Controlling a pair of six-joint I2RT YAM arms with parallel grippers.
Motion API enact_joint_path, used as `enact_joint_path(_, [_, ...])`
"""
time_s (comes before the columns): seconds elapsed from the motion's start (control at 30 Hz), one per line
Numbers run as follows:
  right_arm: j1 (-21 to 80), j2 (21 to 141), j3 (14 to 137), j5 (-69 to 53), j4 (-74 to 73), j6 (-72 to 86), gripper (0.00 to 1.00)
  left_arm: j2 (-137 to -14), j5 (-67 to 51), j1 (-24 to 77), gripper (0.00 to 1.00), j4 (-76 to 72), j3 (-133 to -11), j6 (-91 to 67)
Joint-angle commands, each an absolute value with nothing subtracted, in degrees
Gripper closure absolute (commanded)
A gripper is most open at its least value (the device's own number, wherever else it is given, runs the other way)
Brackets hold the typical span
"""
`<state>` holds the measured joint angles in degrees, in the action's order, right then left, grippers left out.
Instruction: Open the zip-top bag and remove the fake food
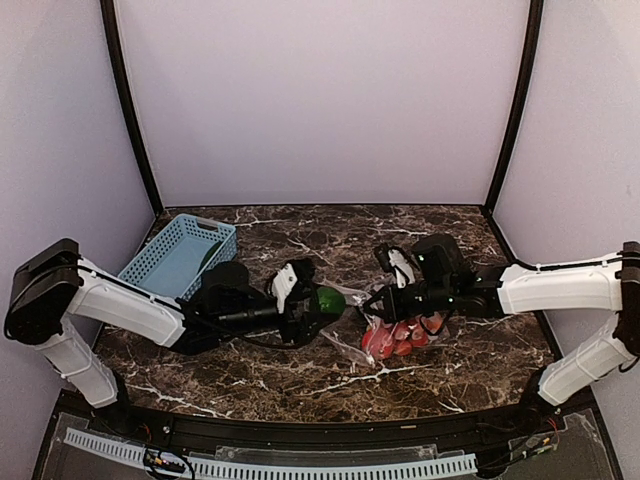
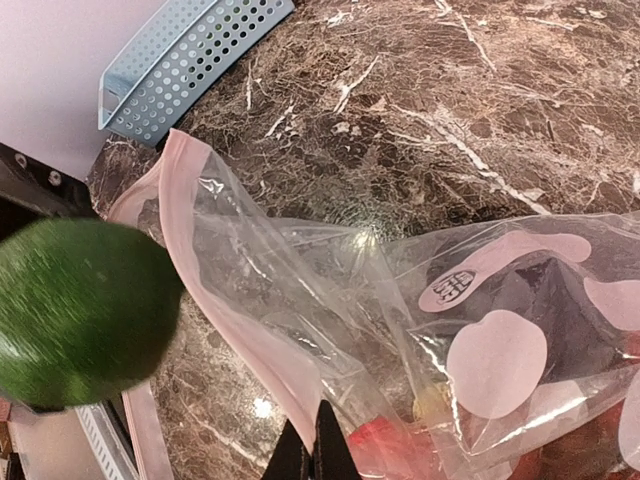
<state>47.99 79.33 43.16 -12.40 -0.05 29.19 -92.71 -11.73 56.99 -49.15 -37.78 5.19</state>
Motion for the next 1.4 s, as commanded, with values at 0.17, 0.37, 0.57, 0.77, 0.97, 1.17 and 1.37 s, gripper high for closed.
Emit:
enact_joint_path(0.17, [48.0, 81.1, 44.3, -12.7, 1.0, 28.8, 1.00, -83.8, -13.8, 53.2, 0.38, -48.9, -33.7, -5.2])
enact_joint_path(0.37, [48.0, 80.5, 44.7, -13.3, 1.0, 28.1, 1.00, -76.3, -7.6, 44.2, 0.38, -46.7, -30.9, -16.7])
enact_joint_path(0.57, [48.0, 80.6, 44.7, -13.7, 1.4, 27.8, 1.00, -69.2, 5.4, 30.3, 0.39, -26.9, -35.0, -18.7])
enact_joint_path(0.77, [48.0, 80.6, 44.4, -14.2, 2.2, 28.3, 1.00, -70.6, 9.6, 17.1, 0.39, -17.3, -38.6, -25.4])
enact_joint_path(0.97, [48.0, 80.4, 44.4, -13.9, 1.7, 28.0, 1.00, -80.6, 9.9, 11.4, 0.37, -12.2, -45.4, -24.3])
enact_joint_path(1.17, [48.0, 80.2, 44.3, -14.0, 1.8, 28.2, 1.00, -92.8, 9.6, 8.3, 0.35, -10.9, -52.1, -24.5])
enact_joint_path(1.37, [48.0, 79.3, 44.6, -14.0, 1.5, 27.6, 1.00, -100.5, 10.0, 7.4, 0.27, -11.5, -57.2, -23.6])
